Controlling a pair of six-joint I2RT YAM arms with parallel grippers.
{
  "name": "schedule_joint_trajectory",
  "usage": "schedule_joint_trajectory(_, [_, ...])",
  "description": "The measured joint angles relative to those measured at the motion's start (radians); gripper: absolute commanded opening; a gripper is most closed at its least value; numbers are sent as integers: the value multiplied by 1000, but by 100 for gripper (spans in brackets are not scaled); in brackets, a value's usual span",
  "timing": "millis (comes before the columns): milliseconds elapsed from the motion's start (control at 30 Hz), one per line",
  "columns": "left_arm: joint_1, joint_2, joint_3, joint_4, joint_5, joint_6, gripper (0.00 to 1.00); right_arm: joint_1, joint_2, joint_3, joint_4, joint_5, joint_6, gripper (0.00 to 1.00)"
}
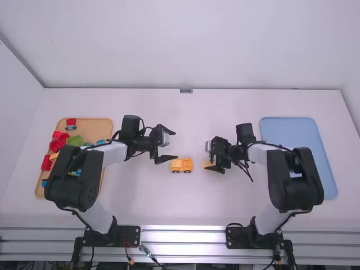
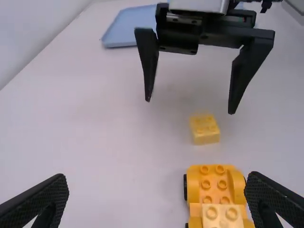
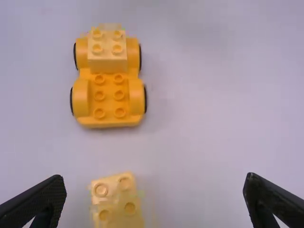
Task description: Assemble lego blocks to make yellow taxi
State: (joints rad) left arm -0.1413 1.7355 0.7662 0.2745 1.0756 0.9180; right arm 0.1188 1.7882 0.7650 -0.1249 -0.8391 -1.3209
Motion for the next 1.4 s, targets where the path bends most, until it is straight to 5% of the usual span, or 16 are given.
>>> schedule_joint_trajectory(467, [-2,0,0,24,-6,0,99,-32,214,132,-145,-110,-209,96])
schedule_joint_trajectory(767, [-5,1,0,24,-6,0,99,-42,299,220,-322,-150,-315,69])
schedule_joint_trajectory(1067, [-8,2,0,26,-6,0,99,-45,299,186,-161,-133,-285,59])
schedule_joint_trajectory(1400, [-8,2,0,26,-6,0,99,-51,299,169,-169,-125,-252,37])
